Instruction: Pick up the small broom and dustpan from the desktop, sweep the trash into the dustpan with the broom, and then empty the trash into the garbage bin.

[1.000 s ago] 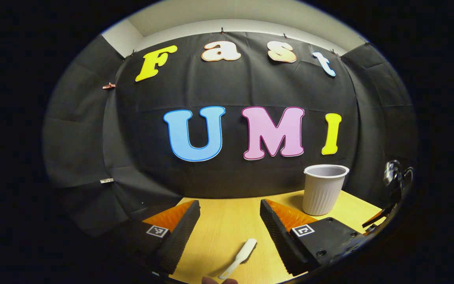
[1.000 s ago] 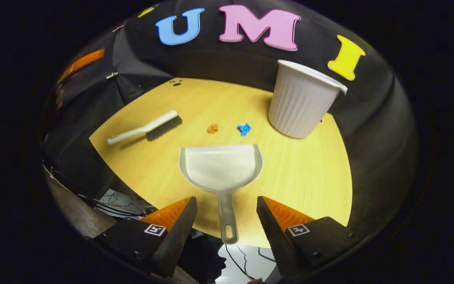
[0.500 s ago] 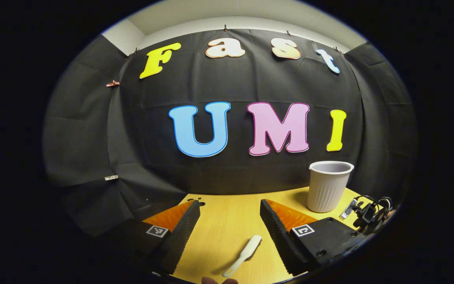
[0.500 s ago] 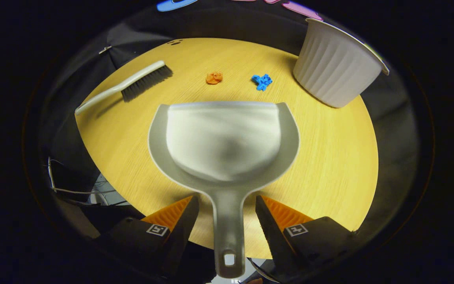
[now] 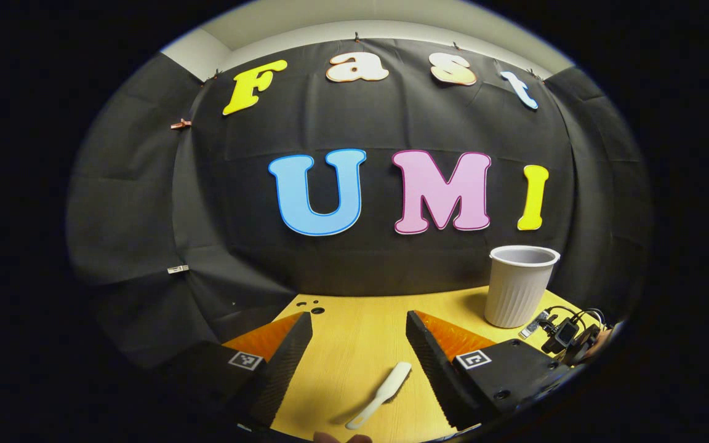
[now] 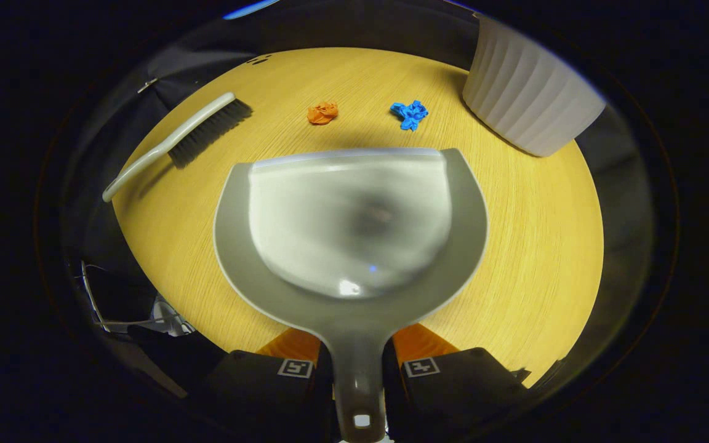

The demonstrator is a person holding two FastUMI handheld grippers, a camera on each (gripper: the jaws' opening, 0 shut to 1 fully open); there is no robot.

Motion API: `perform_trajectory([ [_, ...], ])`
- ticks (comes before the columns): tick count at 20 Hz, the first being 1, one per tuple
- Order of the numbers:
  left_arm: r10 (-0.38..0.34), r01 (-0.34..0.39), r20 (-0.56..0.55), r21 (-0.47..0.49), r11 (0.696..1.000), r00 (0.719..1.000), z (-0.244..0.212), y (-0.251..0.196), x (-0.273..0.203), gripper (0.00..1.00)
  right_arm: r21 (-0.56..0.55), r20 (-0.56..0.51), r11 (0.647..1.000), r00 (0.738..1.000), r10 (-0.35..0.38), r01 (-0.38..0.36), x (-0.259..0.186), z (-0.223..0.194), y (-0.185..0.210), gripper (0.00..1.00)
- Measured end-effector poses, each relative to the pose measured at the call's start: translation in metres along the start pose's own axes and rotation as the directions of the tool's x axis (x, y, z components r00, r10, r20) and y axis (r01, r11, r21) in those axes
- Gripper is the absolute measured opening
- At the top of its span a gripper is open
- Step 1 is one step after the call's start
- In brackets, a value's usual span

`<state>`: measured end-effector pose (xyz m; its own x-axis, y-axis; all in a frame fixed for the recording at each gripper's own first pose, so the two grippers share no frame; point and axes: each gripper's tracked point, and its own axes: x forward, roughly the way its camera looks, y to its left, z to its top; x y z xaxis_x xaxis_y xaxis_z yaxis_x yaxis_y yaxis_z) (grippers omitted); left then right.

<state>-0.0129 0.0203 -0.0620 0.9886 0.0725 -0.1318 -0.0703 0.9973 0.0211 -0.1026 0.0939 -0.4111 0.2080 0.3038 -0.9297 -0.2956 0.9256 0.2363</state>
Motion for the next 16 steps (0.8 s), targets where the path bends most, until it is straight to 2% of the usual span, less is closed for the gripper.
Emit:
perform_trajectory([
  [1, 0.004, -0.004, -0.01, 0.003, 1.0, 1.0, -0.004, -0.002, 0.001, 0.98, -0.025, 0.006, 1.0, 1.0, 0.004, -0.004, 0.001, -0.001, -0.001, 0.34],
  [2, 0.007, -0.007, -0.018, 0.005, 1.0, 1.0, -0.006, -0.004, 0.003, 0.98, -0.028, 0.025, 1.0, 1.0, 0.004, -0.003, 0.0, 0.0, -0.001, 0.39],
  [4, 0.001, 0.0, -0.049, 0.013, 1.0, 0.999, -0.014, -0.011, 0.01, 0.98, -0.037, 0.042, 0.999, 0.999, 0.03, -0.029, -0.001, 0.0, 0.0, 0.38],
  [5, -0.008, 0.01, -0.075, 0.023, 1.0, 0.997, -0.022, -0.016, 0.014, 1.0, -0.046, 0.043, 0.998, 0.998, 0.04, -0.038, -0.002, -0.003, -0.002, 0.32],
  [7, -0.034, 0.038, -0.117, 0.036, 0.999, 0.993, -0.033, -0.024, 0.022, 0.98, -0.065, 0.054, 0.997, 0.997, 0.05, -0.046, -0.009, -0.004, -0.007, 0.41],
  [8, -0.053, 0.06, -0.147, 0.04, 0.997, 0.988, -0.04, -0.029, 0.025, 0.98, -0.074, 0.068, 0.996, 0.996, 0.059, -0.054, -0.016, -0.004, -0.009, 0.36],
  [9, -0.07, 0.078, -0.181, 0.042, 0.996, 0.981, -0.051, -0.033, 0.029, 0.98, -0.084, 0.082, 0.995, 0.995, 0.063, -0.056, -0.024, -0.003, -0.011, 0.36],
  [13, -0.15, 0.178, -0.34, 0.054, 0.982, 0.928, -0.095, -0.048, 0.039, 0.98, -0.106, 0.129, 0.992, 0.989, 0.078, -0.065, -0.054, 0.002, -0.021, 0.35],
  [16, -0.187, 0.256, -0.497, 0.074, 0.964, 0.847, -0.141, -0.051, 0.043, 0.98, -0.131, 0.149, 0.99, 0.986, 0.071, -0.052, -0.07, 0.0, -0.031, 0.36],
])
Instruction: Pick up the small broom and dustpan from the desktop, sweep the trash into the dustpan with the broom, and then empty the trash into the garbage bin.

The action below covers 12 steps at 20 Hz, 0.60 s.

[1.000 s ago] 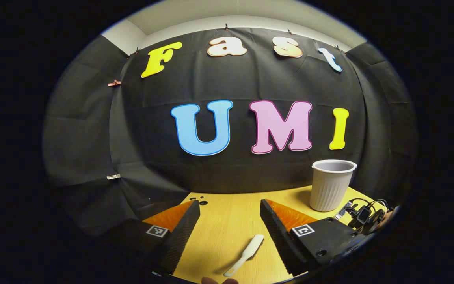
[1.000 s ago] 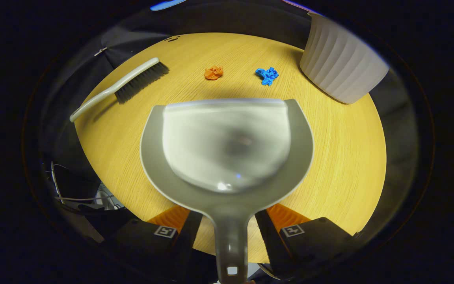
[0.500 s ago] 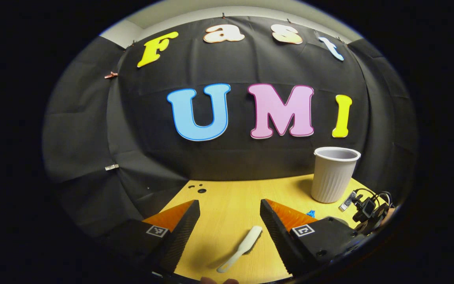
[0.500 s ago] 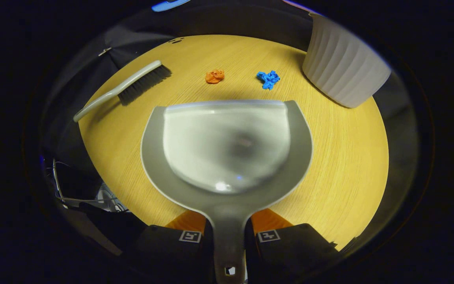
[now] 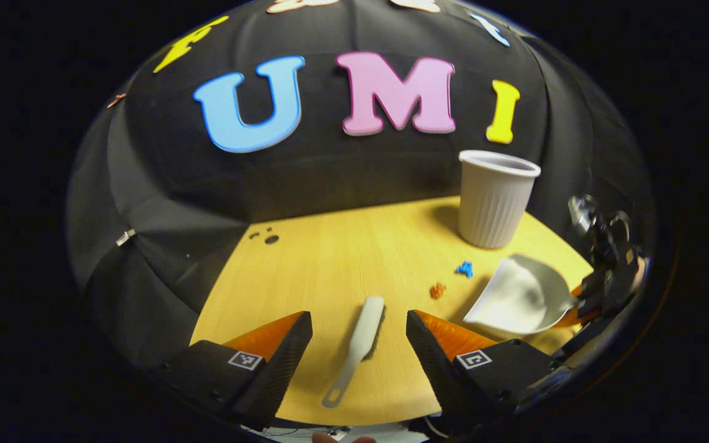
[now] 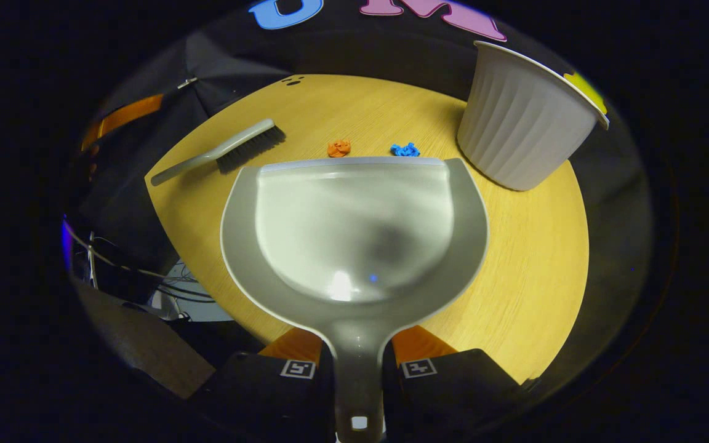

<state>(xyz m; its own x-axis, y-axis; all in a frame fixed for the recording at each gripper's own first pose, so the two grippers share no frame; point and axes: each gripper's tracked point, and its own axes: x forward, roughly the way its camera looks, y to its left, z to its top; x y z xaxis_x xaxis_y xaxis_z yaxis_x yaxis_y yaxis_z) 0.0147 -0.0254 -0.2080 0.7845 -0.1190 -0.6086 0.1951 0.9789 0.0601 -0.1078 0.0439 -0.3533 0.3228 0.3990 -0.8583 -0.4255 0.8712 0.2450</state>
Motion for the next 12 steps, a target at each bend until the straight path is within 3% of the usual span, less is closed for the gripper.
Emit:
perform_trajectory([
  [3, -0.067, 0.07, -0.178, 0.01, 0.998, 0.982, -0.041, 0.001, 0.027, 0.98, -0.017, -0.006, 1.0, 1.0, -0.013, 0.013, -0.01, -0.009, -0.008, 0.35],
  [7, -0.082, 0.111, -0.347, 0.064, 0.992, 0.934, -0.086, 0.011, 0.061, 0.98, 0.004, -0.017, 1.0, 0.999, -0.028, 0.028, -0.013, -0.022, -0.013, 0.35],
  [9, -0.116, 0.151, -0.463, 0.041, 0.988, 0.879, -0.122, 0.013, 0.086, 0.94, 0.047, -0.021, 0.998, 0.999, -0.041, 0.042, -0.016, -0.029, -0.016, 0.36],
  [10, -0.112, 0.153, -0.496, 0.043, 0.987, 0.861, -0.132, 0.016, 0.099, 0.89, 0.054, -0.026, 0.998, 0.999, -0.044, 0.045, -0.015, -0.031, -0.016, 0.31],
  [12, -0.111, 0.156, -0.528, 0.041, 0.987, 0.842, -0.142, 0.017, 0.11, 0.86, 0.065, -0.033, 0.996, 0.998, -0.052, 0.054, -0.016, -0.034, -0.019, 0.35],
])
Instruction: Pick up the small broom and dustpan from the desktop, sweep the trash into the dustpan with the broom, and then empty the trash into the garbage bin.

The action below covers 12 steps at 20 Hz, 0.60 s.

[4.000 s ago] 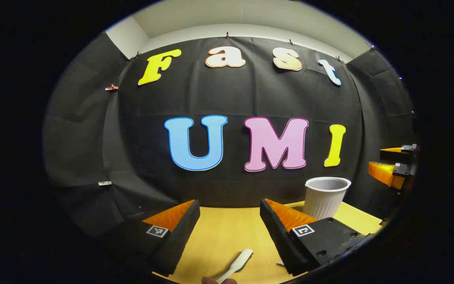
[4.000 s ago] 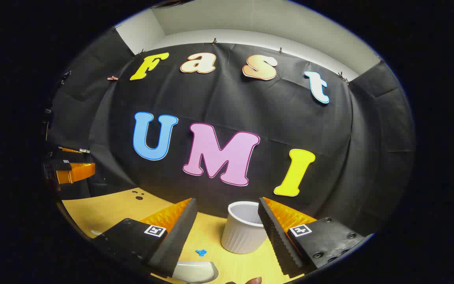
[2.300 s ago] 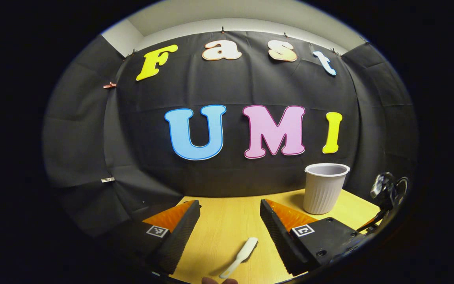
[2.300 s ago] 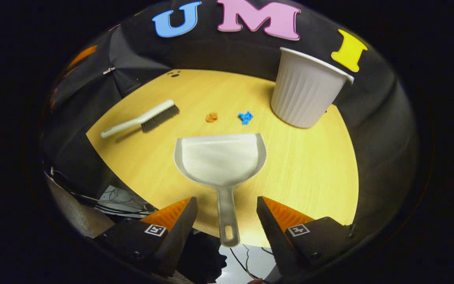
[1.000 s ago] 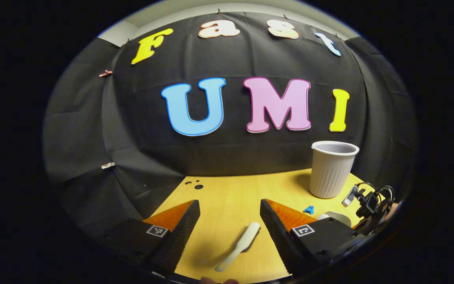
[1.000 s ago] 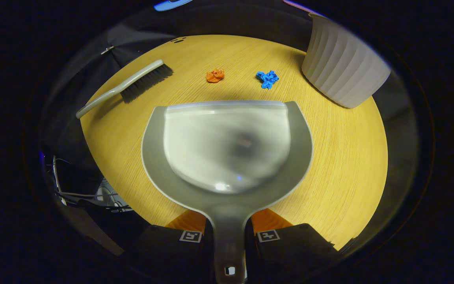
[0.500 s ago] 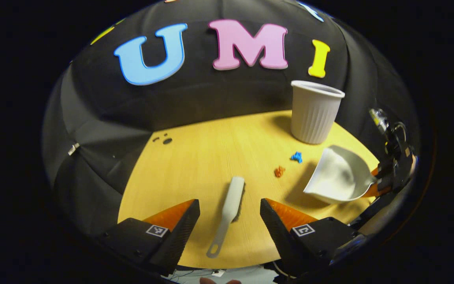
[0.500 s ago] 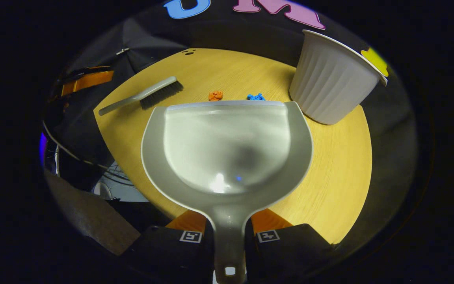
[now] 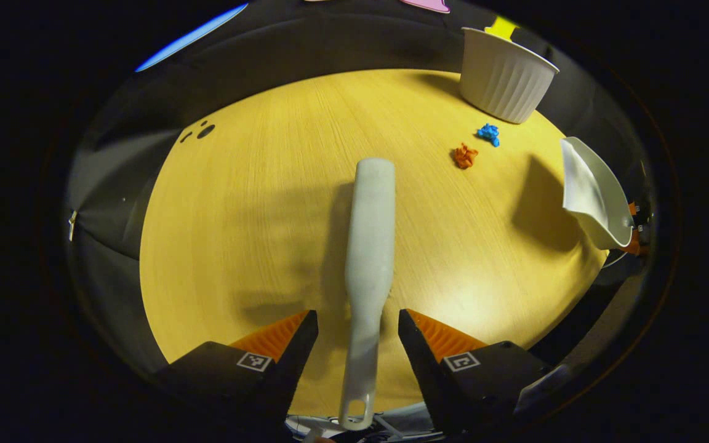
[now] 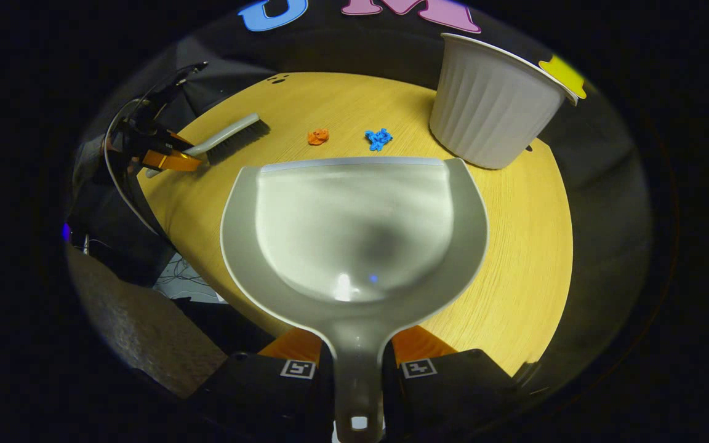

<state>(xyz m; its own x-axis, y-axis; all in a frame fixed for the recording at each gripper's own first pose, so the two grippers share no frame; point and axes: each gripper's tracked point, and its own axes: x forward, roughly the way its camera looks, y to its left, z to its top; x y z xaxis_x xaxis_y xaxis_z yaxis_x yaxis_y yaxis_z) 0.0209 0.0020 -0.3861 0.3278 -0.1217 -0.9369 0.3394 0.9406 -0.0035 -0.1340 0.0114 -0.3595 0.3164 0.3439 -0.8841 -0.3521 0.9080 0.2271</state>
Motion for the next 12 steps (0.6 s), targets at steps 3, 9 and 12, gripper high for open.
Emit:
perform_trajectory([
  [3, -0.02, 0.02, -0.039, -0.007, 1.0, 0.999, -0.002, -0.004, 0.017, 0.7, 0.025, -0.022, 1.0, 1.0, -0.011, 0.012, 0.0, -0.006, -0.003, 0.36],
  [9, -0.03, 0.031, -0.049, 0.01, 0.999, 0.998, 0.005, -0.008, 0.024, 0.5, 0.007, -0.042, 1.0, 0.999, -0.003, 0.003, -0.001, -0.007, -0.002, 0.31],
  [12, -0.001, 0.001, -0.045, -0.004, 1.0, 0.999, 0.011, -0.006, 0.019, 0.28, -0.049, -0.093, 0.999, 0.996, 0.009, -0.014, -0.003, -0.005, -0.004, 0.36],
])
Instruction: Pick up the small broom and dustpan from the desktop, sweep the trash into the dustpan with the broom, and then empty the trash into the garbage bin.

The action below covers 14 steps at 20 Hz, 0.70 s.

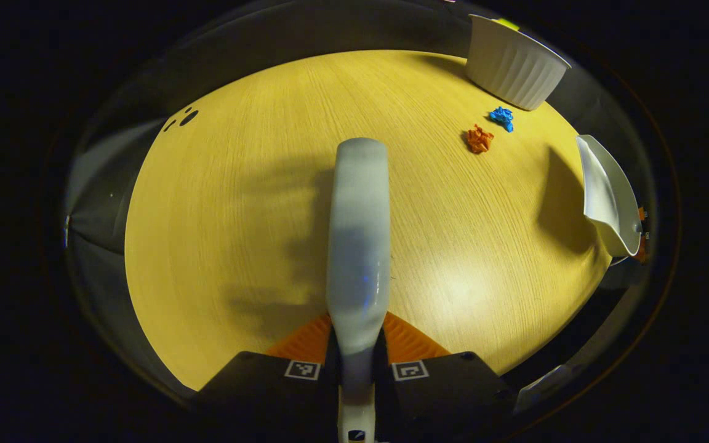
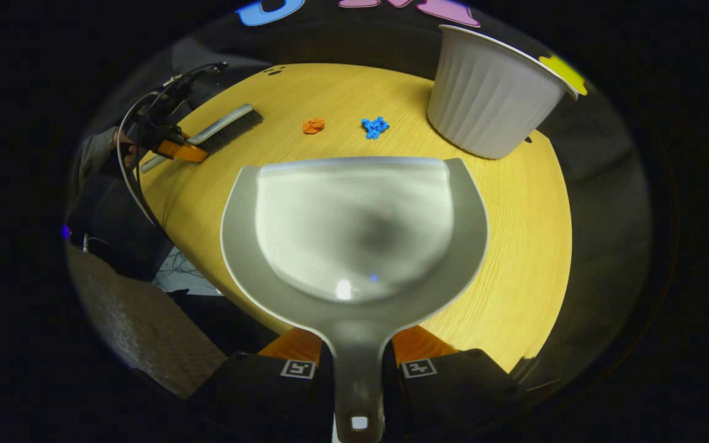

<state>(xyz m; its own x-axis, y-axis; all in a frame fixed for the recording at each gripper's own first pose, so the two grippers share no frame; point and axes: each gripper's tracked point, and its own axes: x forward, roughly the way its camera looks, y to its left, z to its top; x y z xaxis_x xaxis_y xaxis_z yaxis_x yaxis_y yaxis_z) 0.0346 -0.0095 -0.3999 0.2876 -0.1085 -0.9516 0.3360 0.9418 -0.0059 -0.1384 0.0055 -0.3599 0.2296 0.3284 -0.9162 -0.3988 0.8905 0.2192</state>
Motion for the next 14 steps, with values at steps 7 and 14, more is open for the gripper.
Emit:
perform_trajectory([
  [7, 0.029, -0.035, 0.169, 0.031, 0.999, 0.985, 0.083, -0.022, -0.013, 0.25, -0.086, -0.145, 0.995, 0.989, 0.028, -0.041, 0.001, 0.021, -0.011, 0.36],
  [14, -0.004, -0.015, 0.138, 0.137, 0.99, 0.99, 0.128, -0.065, 0.012, 0.25, -0.086, -0.22, 0.995, 0.975, 0.035, -0.055, 0.023, 0.032, -0.027, 0.36],
])
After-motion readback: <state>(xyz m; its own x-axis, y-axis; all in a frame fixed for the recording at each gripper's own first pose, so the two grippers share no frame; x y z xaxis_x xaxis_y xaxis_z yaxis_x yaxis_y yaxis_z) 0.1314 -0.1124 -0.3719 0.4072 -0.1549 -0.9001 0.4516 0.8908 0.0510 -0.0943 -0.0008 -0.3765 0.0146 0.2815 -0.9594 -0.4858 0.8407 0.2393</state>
